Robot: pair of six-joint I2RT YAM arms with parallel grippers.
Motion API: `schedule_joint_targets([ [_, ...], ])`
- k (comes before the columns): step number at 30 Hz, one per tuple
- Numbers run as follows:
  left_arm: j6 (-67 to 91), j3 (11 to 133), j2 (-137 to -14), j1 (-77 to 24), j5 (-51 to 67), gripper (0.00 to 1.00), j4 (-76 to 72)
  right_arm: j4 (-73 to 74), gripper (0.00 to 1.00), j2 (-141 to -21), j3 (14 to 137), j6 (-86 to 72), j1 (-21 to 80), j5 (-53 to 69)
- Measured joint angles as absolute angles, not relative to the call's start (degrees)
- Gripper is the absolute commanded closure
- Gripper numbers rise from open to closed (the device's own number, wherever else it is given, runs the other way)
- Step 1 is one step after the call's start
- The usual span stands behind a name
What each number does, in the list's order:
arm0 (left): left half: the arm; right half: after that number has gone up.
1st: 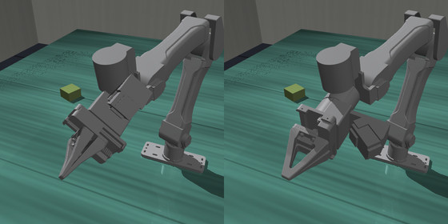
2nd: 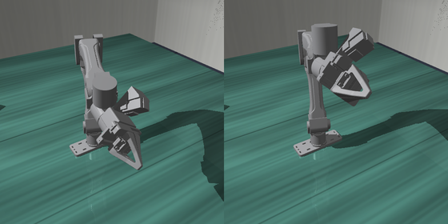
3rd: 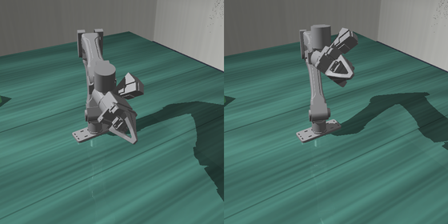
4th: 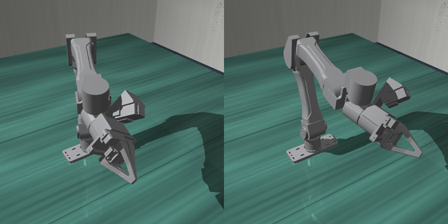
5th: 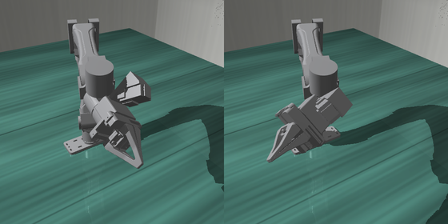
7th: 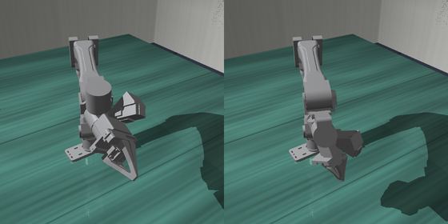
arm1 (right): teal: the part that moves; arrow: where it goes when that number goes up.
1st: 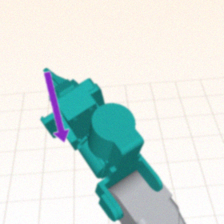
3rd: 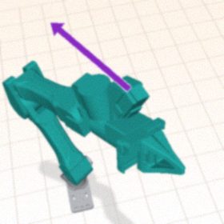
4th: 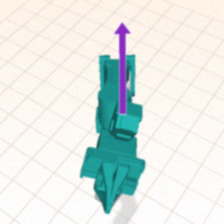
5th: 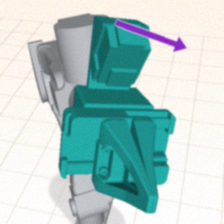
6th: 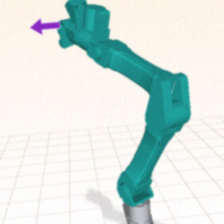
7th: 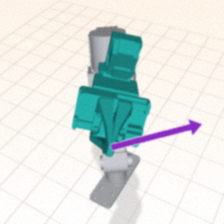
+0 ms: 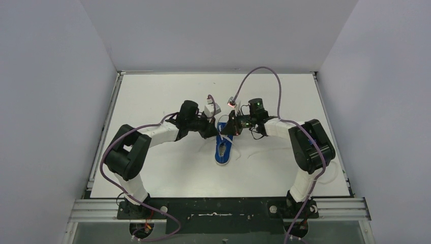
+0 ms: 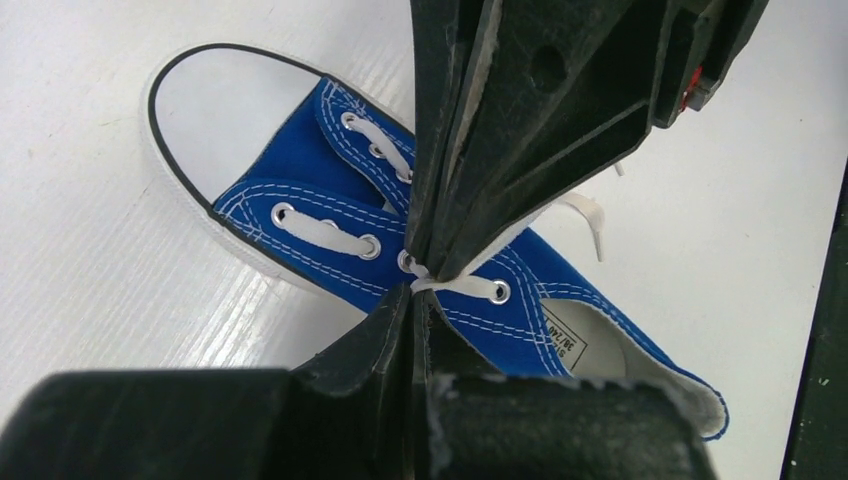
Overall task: Tie the shoes
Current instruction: Cross the shoelace with the shoelace.
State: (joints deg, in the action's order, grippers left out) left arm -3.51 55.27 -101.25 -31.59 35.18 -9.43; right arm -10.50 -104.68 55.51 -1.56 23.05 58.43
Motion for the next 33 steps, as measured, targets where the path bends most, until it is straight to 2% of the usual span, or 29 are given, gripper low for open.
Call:
schedule_joint_targets([
  [2,-3.14,55.18,-100.95,-31.81,35.18,0.96,-9.65,-10.96,1.0,-103.37,54.52,-2.98,22.61,57.04],
  [6,-1.13,53.12,-98.76,-31.53,35.57,0.81,-10.59,-13.3,1.0,-99.83,54.22,-6.57,22.41,52.93],
  [11,2.61,51.92,-97.84,-30.81,36.99,0.81,-10.59,-16.62,1.0,-97.19,53.12,-9.41,22.15,49.28],
  [12,3.36,51.64,-97.78,-30.65,37.1,0.79,-10.74,-16.62,0.97,-97.17,53.12,-9.69,22.15,48.95],
  [14,4.73,51.2,-97.76,-30.57,37.32,0.72,-10.79,-15.05,0.72,-97.17,53.23,-9.69,22.13,48.38],
  [15,5.43,51.18,-97.78,-30.5,37.47,0.68,-10.68,-13.21,0.66,-97.06,53.41,-9.52,22.11,47.9],
  [19,7.79,52.21,-98.72,-30.3,38.52,0.54,-10.46,-5.87,0.63,-95.72,53.52,-6.42,22.22,45.89],
  [27,9.87,53.65,-100.97,-30.13,39.64,0.51,-10.33,2.59,0.52,-95.83,56.99,-5.23,21.3,45.69],
  [33,18.39,55.05,-102.17,-24.6,43.97,0.51,-11.53,9.26,0.5,-98.02,62.67,-5.91,21.04,45.82],
])
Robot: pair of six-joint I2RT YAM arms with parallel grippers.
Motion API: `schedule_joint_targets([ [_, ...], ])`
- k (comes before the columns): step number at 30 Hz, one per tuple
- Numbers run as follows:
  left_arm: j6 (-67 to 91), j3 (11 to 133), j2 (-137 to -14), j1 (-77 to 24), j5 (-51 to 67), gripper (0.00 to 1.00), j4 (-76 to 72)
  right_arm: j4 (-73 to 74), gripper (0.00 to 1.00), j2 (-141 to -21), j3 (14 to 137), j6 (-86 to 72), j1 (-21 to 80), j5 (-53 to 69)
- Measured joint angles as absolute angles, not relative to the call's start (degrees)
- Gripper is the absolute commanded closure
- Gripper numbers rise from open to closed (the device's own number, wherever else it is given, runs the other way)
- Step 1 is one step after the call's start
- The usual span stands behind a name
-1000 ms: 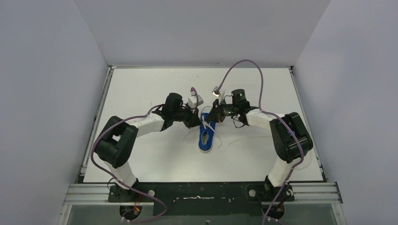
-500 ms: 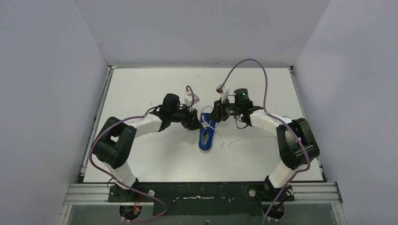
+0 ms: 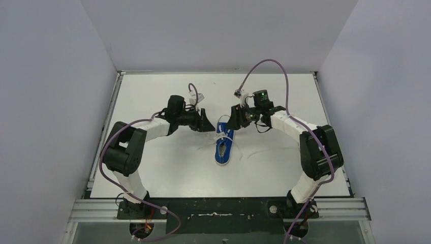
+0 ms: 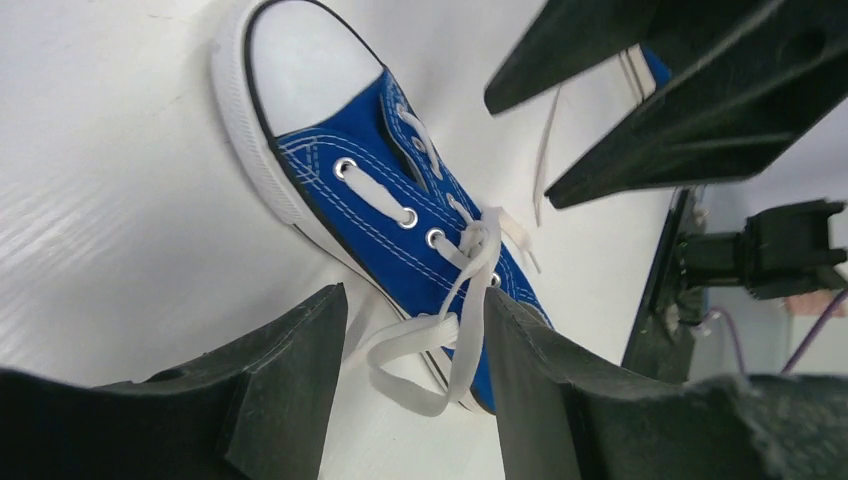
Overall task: Tie the shoes
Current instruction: Cross the shoelace with the shoelace.
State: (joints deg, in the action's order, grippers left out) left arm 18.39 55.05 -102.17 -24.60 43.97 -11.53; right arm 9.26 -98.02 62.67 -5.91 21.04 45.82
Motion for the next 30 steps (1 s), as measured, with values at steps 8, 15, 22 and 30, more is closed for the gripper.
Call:
schedule_joint_targets([
  [8,26.37,55.83,-104.81,-21.71,49.19,0.61,-12.25,14.2,0.51,-98.94,64.79,-7.64,23.14,46.87],
  [15,28.05,55.75,-105.08,-22.55,52.31,0.85,-11.86,16.99,0.55,-102.37,69.08,-8.86,25.43,44.62],
  [22,27.62,54.96,-105.08,-23.75,53.49,0.95,-9.93,21.76,0.53,-103.28,70.94,-3.49,28.6,39.27],
  [30,27.0,53.06,-104.22,-26.3,53.87,0.98,-8.12,23.73,0.69,-99.79,70.91,14.52,29.58,39.2],
])
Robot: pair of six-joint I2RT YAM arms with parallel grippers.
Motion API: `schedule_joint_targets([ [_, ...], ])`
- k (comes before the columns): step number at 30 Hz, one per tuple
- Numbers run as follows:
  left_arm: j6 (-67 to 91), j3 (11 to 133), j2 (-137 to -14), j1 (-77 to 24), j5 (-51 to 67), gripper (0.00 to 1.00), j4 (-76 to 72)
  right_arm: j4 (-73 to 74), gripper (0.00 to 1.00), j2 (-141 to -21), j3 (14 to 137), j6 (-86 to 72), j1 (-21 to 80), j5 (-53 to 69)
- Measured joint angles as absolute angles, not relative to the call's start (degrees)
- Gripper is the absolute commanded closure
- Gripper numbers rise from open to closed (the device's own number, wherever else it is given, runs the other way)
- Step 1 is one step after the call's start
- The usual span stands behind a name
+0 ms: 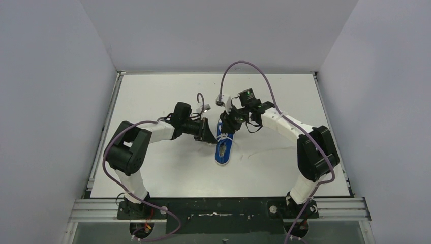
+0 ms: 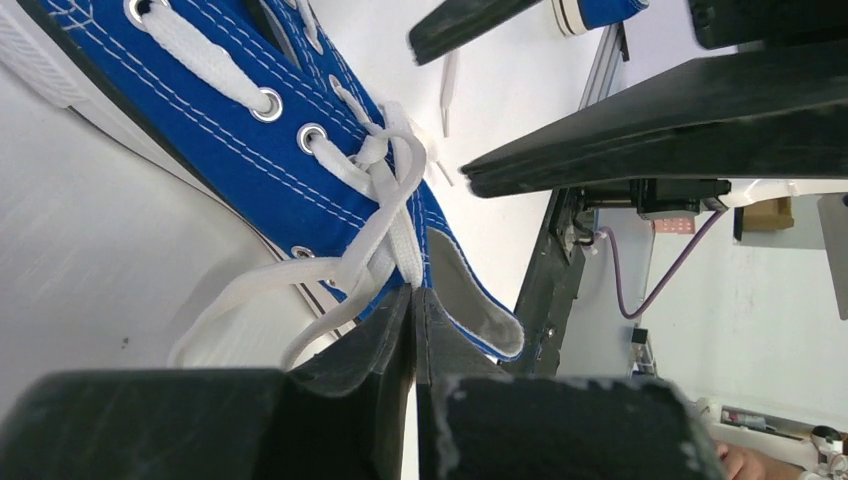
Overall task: Tie the shoes
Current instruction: Cross the shoelace with the shoelace.
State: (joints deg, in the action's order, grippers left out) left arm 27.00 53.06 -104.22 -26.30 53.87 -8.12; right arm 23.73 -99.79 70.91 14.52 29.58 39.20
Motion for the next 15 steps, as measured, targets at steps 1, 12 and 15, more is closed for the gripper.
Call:
schedule_joint_targets([
  [1,26.76,53.06,-104.07,-26.37,53.89,0.98,-8.1,23.88,0.74,-99.09,70.91,18.33,29.58,39.94],
  [12,26.3,53.06,-103.92,-26.37,53.8,0.98,-7.92,36.25,0.71,-101.93,79.15,51.83,30.59,46.89],
  [15,26.35,53.06,-103.92,-26.37,53.8,0.98,-7.94,38.35,0.72,-102.61,79.15,54.37,31.73,47.24],
])
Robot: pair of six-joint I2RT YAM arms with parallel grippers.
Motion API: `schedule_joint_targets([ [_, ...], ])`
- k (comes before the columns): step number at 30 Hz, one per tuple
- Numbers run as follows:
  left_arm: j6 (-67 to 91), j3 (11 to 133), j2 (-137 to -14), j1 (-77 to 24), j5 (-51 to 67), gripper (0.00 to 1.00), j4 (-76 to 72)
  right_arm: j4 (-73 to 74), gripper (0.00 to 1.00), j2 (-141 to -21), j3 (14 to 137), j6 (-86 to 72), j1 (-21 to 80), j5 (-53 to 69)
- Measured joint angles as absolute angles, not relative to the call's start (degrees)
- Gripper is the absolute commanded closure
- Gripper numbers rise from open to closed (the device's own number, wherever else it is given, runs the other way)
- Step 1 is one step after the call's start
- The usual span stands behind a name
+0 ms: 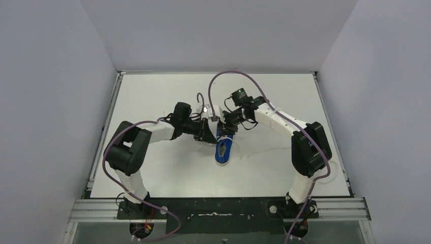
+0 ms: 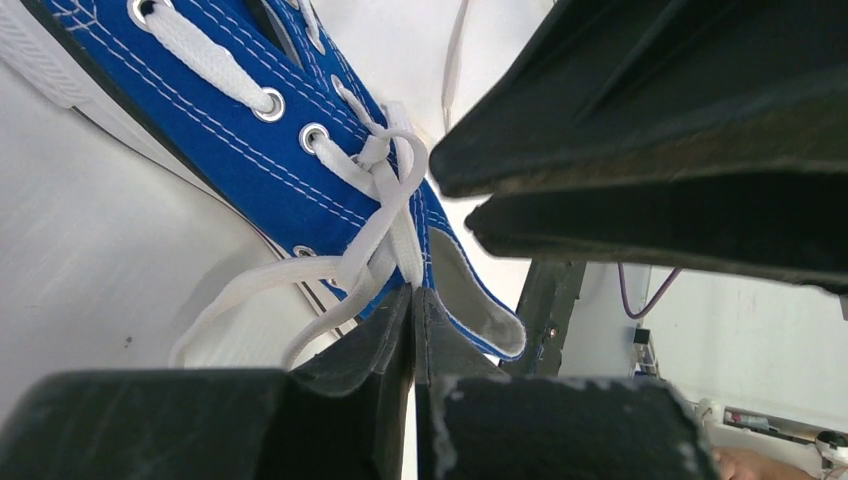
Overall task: Tie the shoes
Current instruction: Cross the shoelace with the shoelace.
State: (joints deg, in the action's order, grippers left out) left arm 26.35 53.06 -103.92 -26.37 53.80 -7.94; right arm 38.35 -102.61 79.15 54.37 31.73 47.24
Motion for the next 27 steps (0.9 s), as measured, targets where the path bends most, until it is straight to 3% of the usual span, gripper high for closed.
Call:
schedule_joint_targets([
  [13,27.55,52.97,-103.92,-26.37,53.8,1.0,-9.08,38.11,0.77,-104.79,77.19,54.5,32.67,46.52],
  [27,27.75,52.75,-103.92,-26.37,53.84,1.0,-9.23,32.1,0.72,-104.73,75.11,49.58,30.04,46.33],
])
